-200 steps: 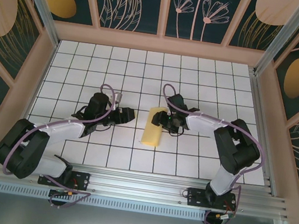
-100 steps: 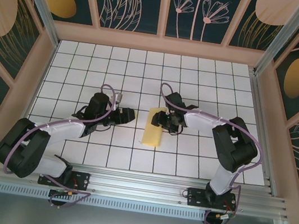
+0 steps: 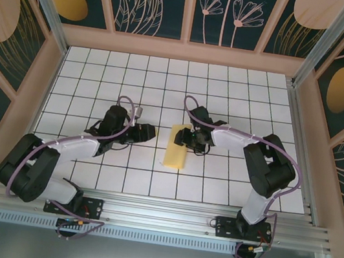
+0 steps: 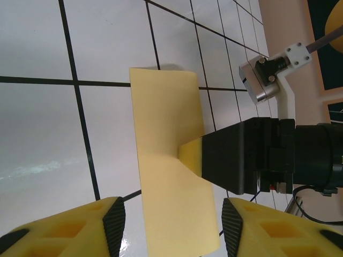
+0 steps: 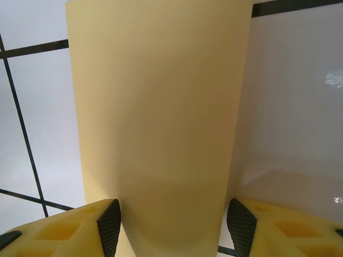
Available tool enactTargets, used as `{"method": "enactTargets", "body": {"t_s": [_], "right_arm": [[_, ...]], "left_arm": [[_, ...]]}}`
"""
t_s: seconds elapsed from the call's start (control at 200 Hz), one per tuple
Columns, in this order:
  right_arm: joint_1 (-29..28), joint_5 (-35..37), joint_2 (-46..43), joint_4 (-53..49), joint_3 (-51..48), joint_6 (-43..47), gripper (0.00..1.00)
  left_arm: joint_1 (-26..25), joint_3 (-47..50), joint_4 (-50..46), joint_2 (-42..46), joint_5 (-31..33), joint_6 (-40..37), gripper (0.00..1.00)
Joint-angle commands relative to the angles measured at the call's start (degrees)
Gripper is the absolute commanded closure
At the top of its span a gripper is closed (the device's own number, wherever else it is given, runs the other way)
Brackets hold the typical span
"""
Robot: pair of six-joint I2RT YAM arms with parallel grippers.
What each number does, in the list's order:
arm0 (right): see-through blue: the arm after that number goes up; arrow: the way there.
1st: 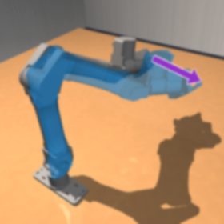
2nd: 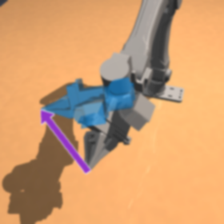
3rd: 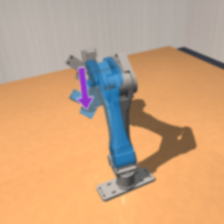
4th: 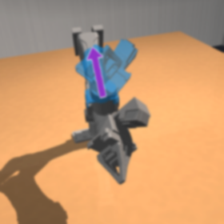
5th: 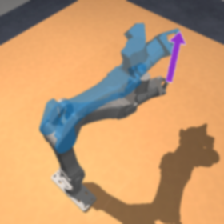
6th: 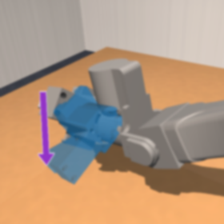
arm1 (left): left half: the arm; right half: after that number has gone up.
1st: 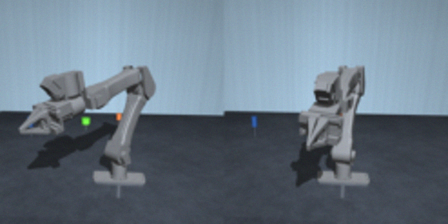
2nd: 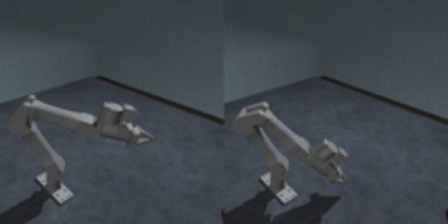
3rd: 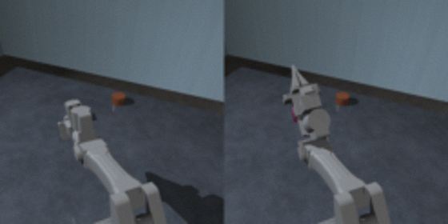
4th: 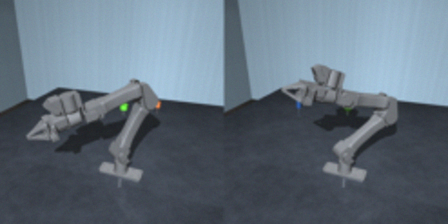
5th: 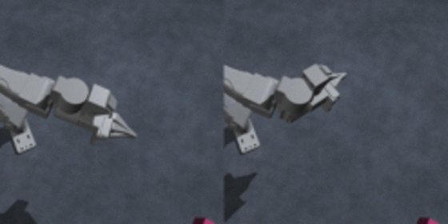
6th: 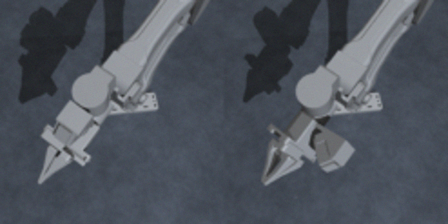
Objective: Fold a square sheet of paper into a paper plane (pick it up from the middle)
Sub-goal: Fold the square sheet of paper in half at the center of the table.
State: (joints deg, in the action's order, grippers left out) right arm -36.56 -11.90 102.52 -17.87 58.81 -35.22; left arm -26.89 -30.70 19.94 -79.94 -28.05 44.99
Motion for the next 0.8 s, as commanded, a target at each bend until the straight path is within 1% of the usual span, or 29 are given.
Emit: {"method": "enactTargets", "body": {"t_s": [0.0,0.11,0.175,0.265,0.38,0.43,0.565,0.636,0.656,0.796], "right_arm": [[-0.4,2.7,3.3,-1.8,-0.2,-0.6,0.40],[-0.4,2.7,3.4,-1.7,-0.3,-0.6,0.40],[-0.4,2.7,3.5,-1.6,-0.4,-0.6,0.40],[-0.5,2.7,3.6,-1.5,-0.4,-0.6,0.40],[-0.5,2.6,3.8,-1.3,-0.4,-0.8,0.40],[-0.5,2.5,3.9,-1.2,-0.5,-0.8,0.40],[-0.6,2.4,4.0,-1.1,-0.4,-0.9,0.40],[-0.6,2.4,4.1,-1.1,-0.4,-0.9,0.40],[-0.6,2.4,4.1,-1.1,-0.4,-0.8,0.40],[-0.6,2.5,4.3,-1.2,-0.2,-0.7,0.40]], "left_arm": [[-1.3,-2.7,-2.1,-2.0,-0.3,-0.7,0.55],[-2.9,-4.9,-4.1,-4.4,0.8,-0.8,0.65],[-3.8,-6.6,-5.0,-6.3,1.4,-0.6,0.77],[-4.7,-8.3,-5.2,-9.1,1.7,0.6,0.88],[-6.4,-11.3,-5.2,-12.7,1.0,1.4,0.93],[-6.8,-12.0,-4.7,-14.2,1.0,2.6,1.00],[-7.5,-13.8,-5.3,-17.2,1.8,3.4,1.00],[-7.9,-15.5,-7.4,-17.9,2.7,3.0,1.00],[-8.1,-16.1,-8.1,-19.6,3.0,2.8,1.00],[-8.9,-19.9,-13.4,-22.4,4.9,0.7,1.00]]}}
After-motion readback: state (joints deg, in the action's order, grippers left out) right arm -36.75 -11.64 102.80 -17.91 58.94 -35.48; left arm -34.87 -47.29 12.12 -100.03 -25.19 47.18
